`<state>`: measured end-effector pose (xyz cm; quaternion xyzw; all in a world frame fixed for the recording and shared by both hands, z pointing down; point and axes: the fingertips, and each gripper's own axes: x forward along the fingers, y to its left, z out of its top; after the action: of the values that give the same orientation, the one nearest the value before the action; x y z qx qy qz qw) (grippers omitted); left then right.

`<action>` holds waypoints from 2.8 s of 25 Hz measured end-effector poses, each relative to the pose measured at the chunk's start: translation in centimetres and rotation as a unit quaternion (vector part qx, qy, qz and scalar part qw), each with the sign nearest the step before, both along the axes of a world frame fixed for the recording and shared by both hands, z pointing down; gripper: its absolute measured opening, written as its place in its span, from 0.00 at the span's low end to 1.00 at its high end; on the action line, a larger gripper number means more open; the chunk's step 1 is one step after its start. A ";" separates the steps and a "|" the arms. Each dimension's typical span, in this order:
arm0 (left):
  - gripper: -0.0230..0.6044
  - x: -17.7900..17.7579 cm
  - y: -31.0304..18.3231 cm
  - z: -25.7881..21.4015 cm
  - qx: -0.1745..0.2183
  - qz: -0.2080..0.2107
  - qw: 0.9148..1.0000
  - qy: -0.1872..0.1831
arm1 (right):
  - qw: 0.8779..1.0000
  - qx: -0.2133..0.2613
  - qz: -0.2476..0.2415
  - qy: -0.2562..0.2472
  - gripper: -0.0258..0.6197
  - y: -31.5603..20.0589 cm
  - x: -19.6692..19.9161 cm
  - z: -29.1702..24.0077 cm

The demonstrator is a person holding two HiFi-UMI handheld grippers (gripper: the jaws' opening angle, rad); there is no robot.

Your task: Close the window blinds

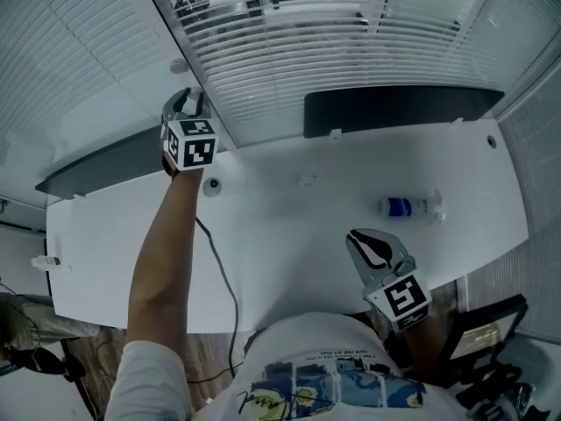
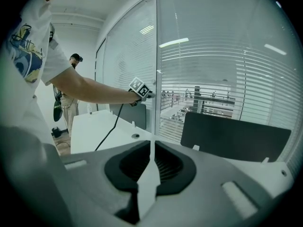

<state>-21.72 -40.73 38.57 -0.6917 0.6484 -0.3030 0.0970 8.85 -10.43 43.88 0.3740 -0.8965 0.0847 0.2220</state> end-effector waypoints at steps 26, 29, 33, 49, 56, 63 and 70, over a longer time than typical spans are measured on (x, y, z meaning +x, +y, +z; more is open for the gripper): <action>0.24 -1.6 0.2 -0.2 0.032 -0.058 0.851 0.520 | 1.000 0.001 0.001 0.004 0.07 -0.1 0.1 -0.2; 0.30 -1.6 0.2 -0.6 0.025 -0.049 0.914 0.402 | 1.000 0.001 0.003 0.005 0.07 0.0 0.4 0.2; 0.33 -0.9 0.6 -1.9 0.029 -0.013 0.984 0.176 | 1.000 0.004 0.000 0.007 0.07 -0.1 0.3 0.1; 0.33 1.2 0.8 0.5 0.018 0.086 0.929 -0.360 | 1.000 -0.003 0.001 -0.003 0.07 -0.1 -0.2 -0.3; 0.25 1.3 0.2 1.2 0.010 0.102 0.900 -0.424 | 1.000 -0.002 0.007 -0.002 0.07 -0.2 0.1 -0.1; 0.24 1.1 0.2 0.6 0.021 0.079 0.931 -0.356 | 1.000 -0.001 0.004 0.004 0.07 -0.3 0.1 0.0; 0.24 0.4 0.1 0.0 0.029 0.025 0.983 -0.178 | 1.000 0.002 0.005 0.006 0.07 -0.3 0.2 0.0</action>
<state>-21.32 -40.60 38.55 -0.6393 0.6118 -0.3998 0.2390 9.05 -10.75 43.84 0.3797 -0.8932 0.0823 0.2262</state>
